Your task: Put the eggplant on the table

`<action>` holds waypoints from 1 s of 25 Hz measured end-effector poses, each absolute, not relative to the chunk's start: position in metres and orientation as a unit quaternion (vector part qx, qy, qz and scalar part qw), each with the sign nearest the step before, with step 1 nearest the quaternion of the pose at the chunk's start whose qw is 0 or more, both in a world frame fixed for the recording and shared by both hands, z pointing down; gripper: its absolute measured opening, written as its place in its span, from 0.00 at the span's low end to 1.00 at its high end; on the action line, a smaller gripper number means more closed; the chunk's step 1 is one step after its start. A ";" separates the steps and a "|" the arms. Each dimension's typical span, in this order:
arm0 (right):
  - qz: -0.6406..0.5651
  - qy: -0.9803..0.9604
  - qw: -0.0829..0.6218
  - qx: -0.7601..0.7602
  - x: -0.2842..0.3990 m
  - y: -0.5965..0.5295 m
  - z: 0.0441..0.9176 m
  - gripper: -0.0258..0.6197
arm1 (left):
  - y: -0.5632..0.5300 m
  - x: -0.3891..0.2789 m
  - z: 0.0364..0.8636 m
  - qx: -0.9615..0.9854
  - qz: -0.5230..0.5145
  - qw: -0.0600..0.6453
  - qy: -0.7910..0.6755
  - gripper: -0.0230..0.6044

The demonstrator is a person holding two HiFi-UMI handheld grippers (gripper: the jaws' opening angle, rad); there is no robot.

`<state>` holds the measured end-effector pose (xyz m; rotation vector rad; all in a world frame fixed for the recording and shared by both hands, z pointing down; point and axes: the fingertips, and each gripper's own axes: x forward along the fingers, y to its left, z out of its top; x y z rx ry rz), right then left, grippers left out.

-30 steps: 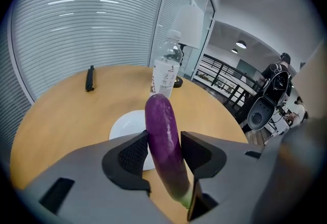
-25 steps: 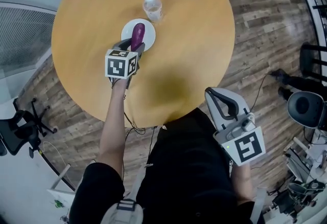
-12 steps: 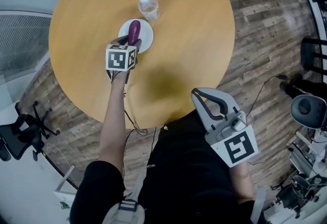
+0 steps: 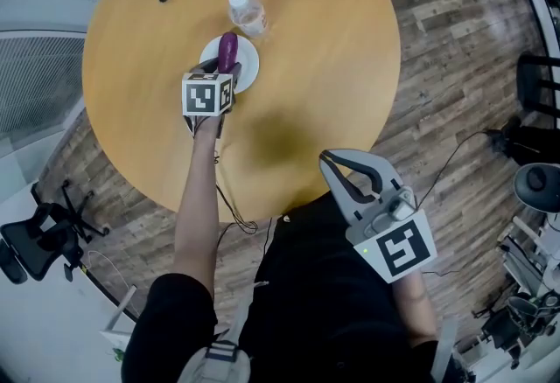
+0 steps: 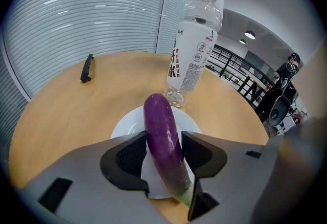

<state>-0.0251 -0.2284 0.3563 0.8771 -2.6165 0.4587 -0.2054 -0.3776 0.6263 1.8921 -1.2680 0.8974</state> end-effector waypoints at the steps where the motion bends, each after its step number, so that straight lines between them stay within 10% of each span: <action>1: 0.162 -0.922 0.171 0.308 -0.025 -0.228 0.357 0.07 | -0.379 -0.205 0.626 0.727 0.345 0.339 -0.488 0.39; 25: 0.162 -0.924 0.165 0.306 -0.026 -0.225 0.355 0.07 | -0.382 -0.202 0.622 0.728 0.359 0.320 -0.489 0.44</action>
